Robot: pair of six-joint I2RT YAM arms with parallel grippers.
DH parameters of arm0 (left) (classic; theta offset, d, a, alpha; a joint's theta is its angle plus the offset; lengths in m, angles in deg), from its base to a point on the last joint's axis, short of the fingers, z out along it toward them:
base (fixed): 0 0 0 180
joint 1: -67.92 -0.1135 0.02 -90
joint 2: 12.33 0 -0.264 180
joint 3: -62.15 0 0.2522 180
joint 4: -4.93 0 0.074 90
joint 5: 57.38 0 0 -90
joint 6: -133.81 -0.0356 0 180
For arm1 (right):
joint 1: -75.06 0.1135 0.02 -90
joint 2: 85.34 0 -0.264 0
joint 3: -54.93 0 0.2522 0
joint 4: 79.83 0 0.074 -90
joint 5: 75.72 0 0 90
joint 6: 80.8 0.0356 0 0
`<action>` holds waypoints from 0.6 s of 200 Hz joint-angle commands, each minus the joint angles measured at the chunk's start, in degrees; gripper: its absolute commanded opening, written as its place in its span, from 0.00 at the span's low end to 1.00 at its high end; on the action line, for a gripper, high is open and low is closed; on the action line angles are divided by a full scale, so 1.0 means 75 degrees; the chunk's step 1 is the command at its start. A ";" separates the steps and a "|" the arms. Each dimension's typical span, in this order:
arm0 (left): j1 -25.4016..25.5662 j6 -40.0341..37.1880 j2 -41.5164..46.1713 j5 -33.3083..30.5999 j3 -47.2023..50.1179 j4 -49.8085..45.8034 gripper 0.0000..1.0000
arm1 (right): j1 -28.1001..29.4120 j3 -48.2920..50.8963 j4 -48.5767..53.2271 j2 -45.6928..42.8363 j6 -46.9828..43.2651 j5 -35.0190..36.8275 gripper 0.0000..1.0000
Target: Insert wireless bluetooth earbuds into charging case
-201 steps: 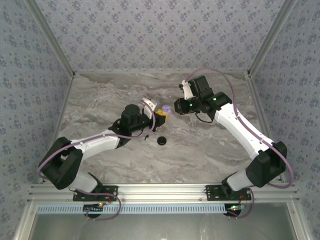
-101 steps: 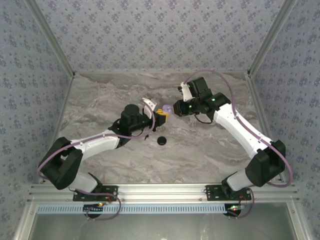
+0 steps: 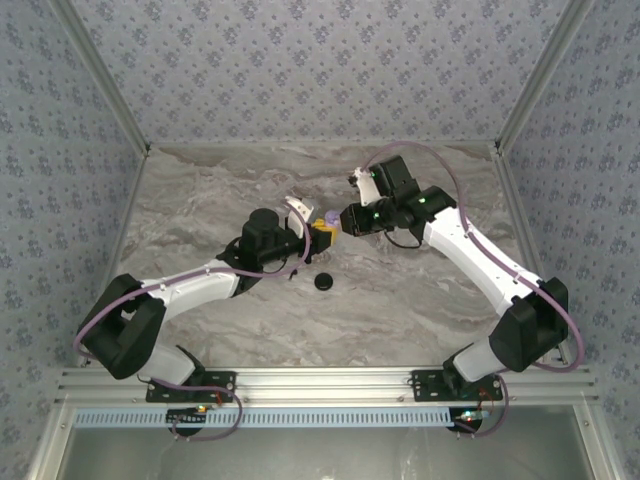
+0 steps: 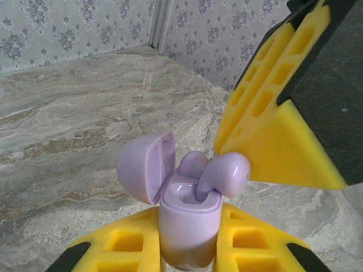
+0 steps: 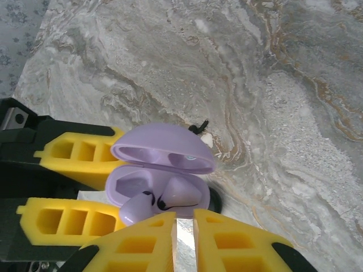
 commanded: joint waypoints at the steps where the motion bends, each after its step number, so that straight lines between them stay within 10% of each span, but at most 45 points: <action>1: 0.0036 0.0051 0.0148 0.0166 -0.0144 0.0232 0.18 | 0.0120 -0.0159 -0.0109 0.0068 -0.0189 -0.0299 0.16; 120: 0.0041 -0.0062 0.0207 0.0126 -0.0175 -0.0029 0.18 | 0.0294 -0.0426 -0.0077 0.0037 -0.0231 -0.0058 0.18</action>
